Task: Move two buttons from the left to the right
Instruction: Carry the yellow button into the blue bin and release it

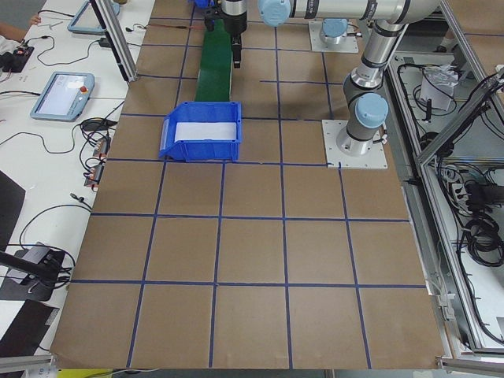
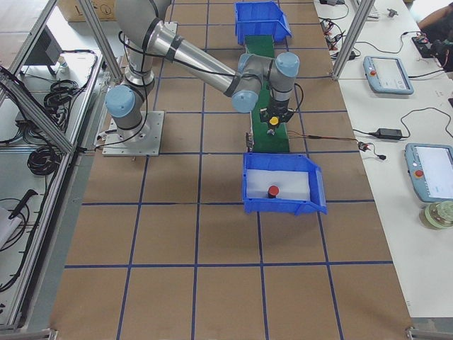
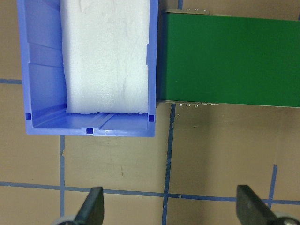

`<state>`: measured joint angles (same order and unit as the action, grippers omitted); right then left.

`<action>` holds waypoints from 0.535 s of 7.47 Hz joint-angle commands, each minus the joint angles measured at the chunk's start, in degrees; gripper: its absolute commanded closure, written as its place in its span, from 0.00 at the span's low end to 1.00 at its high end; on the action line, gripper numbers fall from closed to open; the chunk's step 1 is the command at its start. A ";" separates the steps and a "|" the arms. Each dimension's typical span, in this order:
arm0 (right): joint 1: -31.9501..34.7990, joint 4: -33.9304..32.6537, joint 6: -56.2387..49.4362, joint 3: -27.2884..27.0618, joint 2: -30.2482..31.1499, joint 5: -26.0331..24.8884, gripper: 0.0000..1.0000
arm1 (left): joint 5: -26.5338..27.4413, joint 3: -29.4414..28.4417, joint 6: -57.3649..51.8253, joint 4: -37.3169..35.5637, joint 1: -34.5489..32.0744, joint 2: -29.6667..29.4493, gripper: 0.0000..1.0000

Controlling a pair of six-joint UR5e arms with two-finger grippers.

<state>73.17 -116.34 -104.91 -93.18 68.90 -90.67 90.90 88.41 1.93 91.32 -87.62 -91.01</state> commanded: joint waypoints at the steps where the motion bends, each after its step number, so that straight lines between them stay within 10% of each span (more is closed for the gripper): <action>1: -0.22 5.03 -1.43 4.56 1.59 -0.12 0.96 | -0.02 0.01 0.00 0.00 0.00 0.04 0.00; 4: -7.92 11.39 -8.97 13.53 1.51 -0.12 0.96 | 0.07 0.01 0.00 0.09 0.00 0.13 0.00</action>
<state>69.18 -107.46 -110.44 -83.24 70.38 -90.79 90.94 88.42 1.93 91.37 -87.63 -90.91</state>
